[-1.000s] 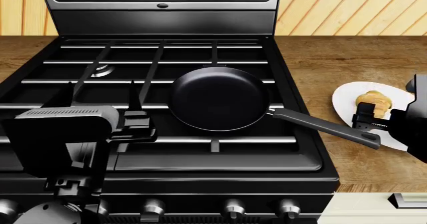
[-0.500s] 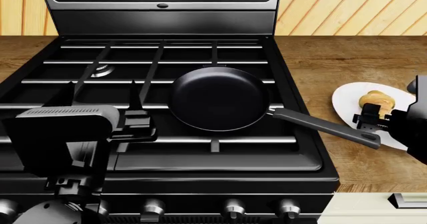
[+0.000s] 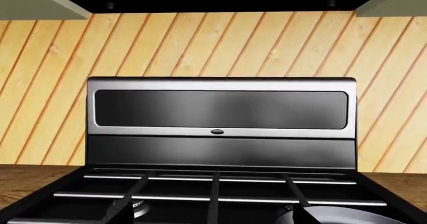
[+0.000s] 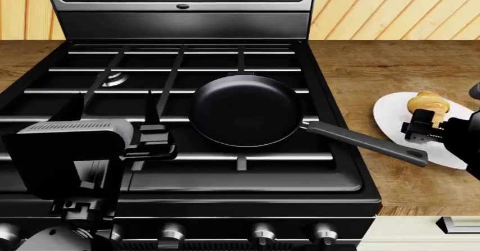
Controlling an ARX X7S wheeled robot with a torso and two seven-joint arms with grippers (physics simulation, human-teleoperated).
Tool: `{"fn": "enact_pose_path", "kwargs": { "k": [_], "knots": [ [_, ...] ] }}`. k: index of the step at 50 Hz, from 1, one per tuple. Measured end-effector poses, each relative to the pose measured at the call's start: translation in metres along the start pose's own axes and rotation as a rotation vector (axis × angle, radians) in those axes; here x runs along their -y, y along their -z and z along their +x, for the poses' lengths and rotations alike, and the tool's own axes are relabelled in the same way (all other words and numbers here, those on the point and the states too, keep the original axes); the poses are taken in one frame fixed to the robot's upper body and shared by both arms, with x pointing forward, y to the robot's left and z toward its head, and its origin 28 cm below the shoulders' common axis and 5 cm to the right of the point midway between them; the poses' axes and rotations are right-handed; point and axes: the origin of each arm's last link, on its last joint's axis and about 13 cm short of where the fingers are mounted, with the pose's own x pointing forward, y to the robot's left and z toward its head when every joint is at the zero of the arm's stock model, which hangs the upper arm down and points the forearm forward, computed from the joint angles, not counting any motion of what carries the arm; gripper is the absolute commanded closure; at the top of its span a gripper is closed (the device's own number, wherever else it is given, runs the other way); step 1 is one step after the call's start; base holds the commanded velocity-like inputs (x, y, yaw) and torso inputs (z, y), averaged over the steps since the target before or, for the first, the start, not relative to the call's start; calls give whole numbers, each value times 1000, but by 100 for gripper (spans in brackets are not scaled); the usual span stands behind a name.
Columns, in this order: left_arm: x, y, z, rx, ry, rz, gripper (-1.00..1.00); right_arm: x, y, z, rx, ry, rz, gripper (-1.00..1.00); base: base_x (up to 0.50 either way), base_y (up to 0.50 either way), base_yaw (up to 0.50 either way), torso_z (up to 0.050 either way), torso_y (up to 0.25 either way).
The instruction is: Pick the croissant and place it on the pan. Then turn on the stove to warm the croissant.
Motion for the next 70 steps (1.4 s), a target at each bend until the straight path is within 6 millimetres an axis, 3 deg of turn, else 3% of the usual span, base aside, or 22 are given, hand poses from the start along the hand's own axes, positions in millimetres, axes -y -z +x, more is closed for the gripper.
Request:
{"fn": "enact_pose_path", "kwargs": {
  "k": [20, 46, 57, 70],
  "knots": [
    [0, -2, 0, 5, 3, -4, -100, -12, -32, -35, 143, -52, -44, 100, 0, 0, 0, 0, 0],
    [-1, -4, -3, 15, 4, -14, -100, -62, -79, -88, 350, -259, -164, 100, 0, 0, 0, 0, 0],
    [-1, -3, -4, 16, 2, -18, -100, -79, -85, -97, 386, -333, -208, 100, 0, 0, 0, 0, 0],
    [-2, -3, -5, 16, -1, -20, -100, -98, -81, -95, 383, -418, -237, 100, 0, 0, 0, 0, 0]
  ]
}}
